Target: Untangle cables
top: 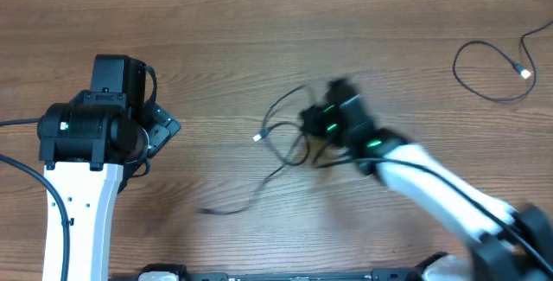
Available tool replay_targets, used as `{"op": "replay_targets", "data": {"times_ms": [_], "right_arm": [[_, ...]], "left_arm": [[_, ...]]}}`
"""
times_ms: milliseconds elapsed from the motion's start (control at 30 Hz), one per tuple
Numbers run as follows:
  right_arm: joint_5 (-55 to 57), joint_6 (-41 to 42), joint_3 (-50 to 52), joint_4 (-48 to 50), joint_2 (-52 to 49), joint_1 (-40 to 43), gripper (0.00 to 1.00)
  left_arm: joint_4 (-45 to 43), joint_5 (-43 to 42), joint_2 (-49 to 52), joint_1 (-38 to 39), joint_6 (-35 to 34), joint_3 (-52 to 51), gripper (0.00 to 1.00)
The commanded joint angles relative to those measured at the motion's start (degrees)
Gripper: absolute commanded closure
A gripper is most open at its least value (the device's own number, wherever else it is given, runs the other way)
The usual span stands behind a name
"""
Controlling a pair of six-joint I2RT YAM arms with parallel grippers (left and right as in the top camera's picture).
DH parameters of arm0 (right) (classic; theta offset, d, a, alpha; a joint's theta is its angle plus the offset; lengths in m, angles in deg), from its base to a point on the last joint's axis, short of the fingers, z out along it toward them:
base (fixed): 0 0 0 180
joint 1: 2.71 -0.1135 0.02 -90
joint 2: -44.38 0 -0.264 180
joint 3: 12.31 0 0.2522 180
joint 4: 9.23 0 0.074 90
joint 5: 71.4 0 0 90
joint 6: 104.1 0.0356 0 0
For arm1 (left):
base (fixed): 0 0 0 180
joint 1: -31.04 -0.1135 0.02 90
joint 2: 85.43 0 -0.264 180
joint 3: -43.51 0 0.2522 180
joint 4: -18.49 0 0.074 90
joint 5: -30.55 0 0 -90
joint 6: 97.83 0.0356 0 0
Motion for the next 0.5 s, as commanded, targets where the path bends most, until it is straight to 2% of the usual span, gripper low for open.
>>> {"op": "replay_targets", "data": {"times_ms": [0,100,233,333,467], "right_arm": [[-1.36,-18.56,-8.66,-7.63,11.76,5.99,0.96],[0.74,-28.85,-14.01,-13.62,16.41,9.38,0.96],[6.32,-39.34,-19.23,-15.23,19.12,13.20,0.96],[9.73,-47.06,-21.27,-13.18,19.12,16.06,0.96],[11.30,-52.48,-21.27,-5.55,17.09,20.61,0.96]], "left_arm": [[0.13,0.98,0.33,-0.31,1.05,0.81,0.01],[0.13,0.98,0.33,-0.31,1.07,0.79,0.00],[0.13,0.98,0.33,-0.31,1.05,0.79,0.00],[0.13,0.98,0.33,-0.31,1.05,0.81,0.00],[0.13,0.98,0.33,-0.31,1.05,0.81,0.01]]}}
